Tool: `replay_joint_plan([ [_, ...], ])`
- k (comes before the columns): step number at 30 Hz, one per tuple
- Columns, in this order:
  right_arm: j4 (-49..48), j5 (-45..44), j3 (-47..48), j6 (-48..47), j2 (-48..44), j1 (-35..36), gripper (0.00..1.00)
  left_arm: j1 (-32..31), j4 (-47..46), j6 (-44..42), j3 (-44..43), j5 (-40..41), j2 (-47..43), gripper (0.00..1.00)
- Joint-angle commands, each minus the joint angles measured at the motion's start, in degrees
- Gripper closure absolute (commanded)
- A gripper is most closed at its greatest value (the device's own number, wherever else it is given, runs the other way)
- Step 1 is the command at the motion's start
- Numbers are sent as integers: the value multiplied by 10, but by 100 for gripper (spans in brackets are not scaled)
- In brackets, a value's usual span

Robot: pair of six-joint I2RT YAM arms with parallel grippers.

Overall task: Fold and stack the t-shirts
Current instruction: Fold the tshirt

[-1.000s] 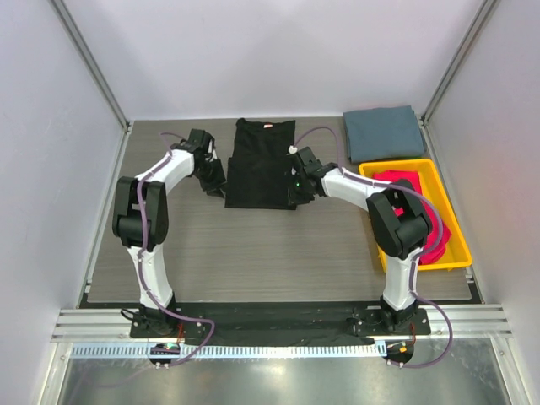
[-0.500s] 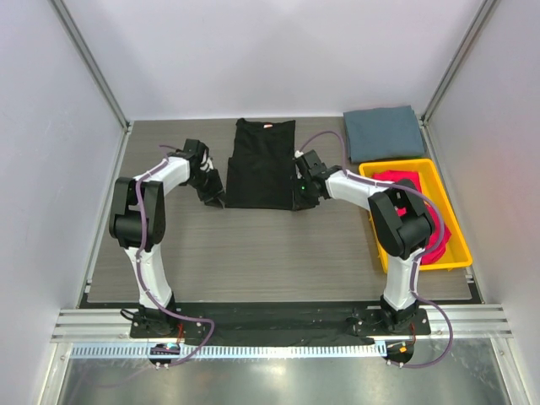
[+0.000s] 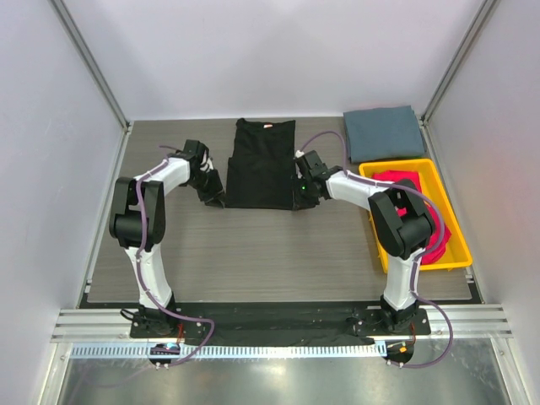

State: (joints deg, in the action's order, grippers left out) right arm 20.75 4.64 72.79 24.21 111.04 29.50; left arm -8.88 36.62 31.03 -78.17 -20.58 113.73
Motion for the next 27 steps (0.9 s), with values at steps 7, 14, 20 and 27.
replay_joint_plan([
  [7,-27,0,-26,12,-22,-3,79,-2,-23,9,24,-10,-5,73],
  [14,-28,-6,-33,10,-27,-3,84,-2,-41,14,23,-22,4,75],
  [20,-29,-9,-39,10,-34,-3,93,-3,-59,22,34,-48,4,86],
  [27,-20,-22,-70,7,-70,-4,99,-10,-50,25,70,-35,-52,100],
])
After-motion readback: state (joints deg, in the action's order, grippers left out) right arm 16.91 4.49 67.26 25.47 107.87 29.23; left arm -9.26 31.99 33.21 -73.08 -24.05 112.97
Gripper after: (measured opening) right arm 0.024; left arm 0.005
